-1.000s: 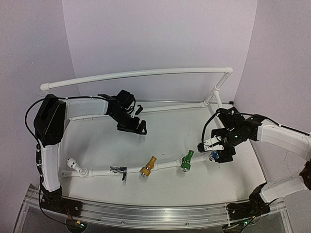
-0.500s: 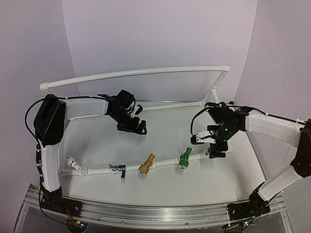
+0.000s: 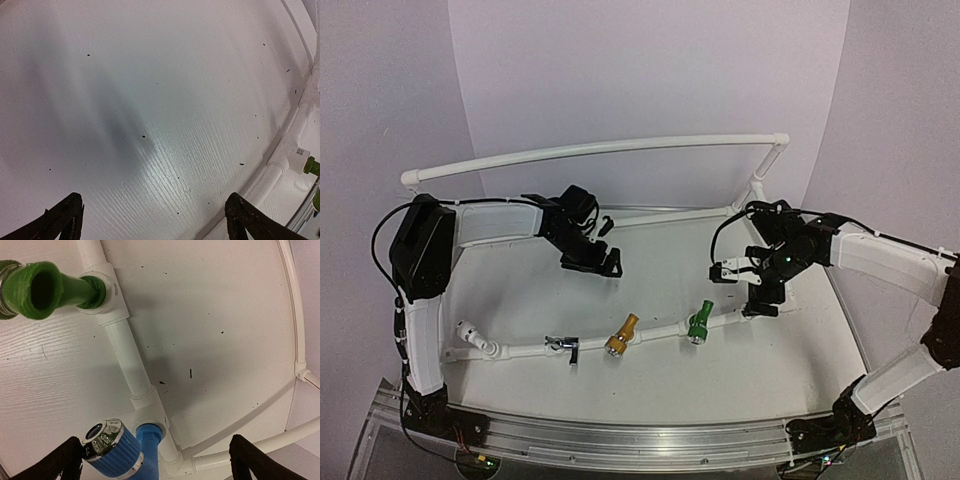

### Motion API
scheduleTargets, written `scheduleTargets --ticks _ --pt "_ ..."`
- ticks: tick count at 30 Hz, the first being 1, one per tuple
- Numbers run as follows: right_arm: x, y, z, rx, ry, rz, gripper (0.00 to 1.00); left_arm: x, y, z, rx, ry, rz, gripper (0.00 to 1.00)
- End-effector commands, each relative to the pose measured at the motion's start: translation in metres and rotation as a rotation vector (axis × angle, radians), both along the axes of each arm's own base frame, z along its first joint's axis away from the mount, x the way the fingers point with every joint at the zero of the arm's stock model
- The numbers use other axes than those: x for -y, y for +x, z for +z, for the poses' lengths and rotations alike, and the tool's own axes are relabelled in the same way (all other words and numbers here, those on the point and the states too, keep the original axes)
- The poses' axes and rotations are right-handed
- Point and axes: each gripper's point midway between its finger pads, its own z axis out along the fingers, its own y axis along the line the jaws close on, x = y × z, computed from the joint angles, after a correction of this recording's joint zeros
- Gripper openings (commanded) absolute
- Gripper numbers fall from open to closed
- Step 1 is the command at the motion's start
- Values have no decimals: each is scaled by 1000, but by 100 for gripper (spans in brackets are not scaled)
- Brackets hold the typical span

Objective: Install the water faucets
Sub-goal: Reset both arms

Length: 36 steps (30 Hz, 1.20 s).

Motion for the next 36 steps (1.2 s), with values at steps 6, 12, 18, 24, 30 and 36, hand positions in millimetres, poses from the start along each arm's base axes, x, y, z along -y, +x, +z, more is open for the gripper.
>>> scheduleTargets --ticks 6,12,18,24,30,36 --pt "-17 15 30 52 110 -49 98 -1 4 37 72 -45 5 99" --pt "-31 -9 78 58 263 28 98 -4 5 60 96 -40 20 100" --pt "-49 7 128 79 411 -62 98 -9 7 95 105 -54 81 100" --pt "-57 27 152 59 545 -212 98 -25 -8 115 70 -75 172 100" --pt "-27 50 139 18 654 -441 98 -64 -36 125 81 -119 363 100" --pt "9 60 115 -18 693 -611 98 -125 -61 131 148 -57 583 100"
